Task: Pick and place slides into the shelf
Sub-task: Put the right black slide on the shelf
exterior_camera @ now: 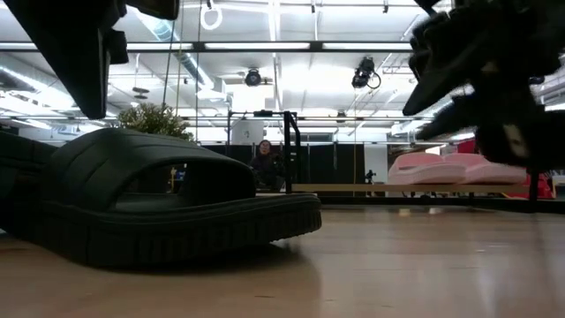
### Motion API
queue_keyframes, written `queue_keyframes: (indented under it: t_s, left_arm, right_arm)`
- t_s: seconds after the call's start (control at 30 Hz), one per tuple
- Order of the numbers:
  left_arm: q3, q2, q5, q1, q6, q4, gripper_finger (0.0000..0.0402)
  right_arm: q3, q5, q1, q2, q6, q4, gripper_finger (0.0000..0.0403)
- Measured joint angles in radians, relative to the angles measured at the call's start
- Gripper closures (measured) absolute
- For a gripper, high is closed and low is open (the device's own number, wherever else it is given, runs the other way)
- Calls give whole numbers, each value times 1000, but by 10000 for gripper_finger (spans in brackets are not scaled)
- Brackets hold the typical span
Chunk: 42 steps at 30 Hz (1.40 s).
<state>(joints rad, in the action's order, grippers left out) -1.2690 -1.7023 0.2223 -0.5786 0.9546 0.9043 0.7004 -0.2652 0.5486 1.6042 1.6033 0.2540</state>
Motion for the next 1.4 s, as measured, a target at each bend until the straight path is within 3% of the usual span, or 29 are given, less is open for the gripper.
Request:
queue_keyframes:
  t_s: [0.17,0.37,0.5,0.67,0.87,1.03,1.4]
  left_arm:
    - [0,0,37,-10,0,-14,375]
    - [0,3,48,-22,-16,-69,373]
    - [0,3,51,-45,-23,-92,366]
    - [0,3,125,-98,7,-89,368]
    - [0,3,183,-170,63,-78,382]
    - [0,3,222,-184,101,-60,388]
    - [0,4,249,-183,135,-54,384]
  right_arm:
    - [65,-53,61,127,169,68,241]
    - [252,-76,59,283,186,60,181]
    - [385,-76,39,380,189,-38,160]
    - [489,-79,18,441,226,-165,156]
    - [500,-89,19,439,238,-232,160]
    - [499,-123,10,433,262,-226,160]
    - [500,-66,-26,474,247,-211,162]
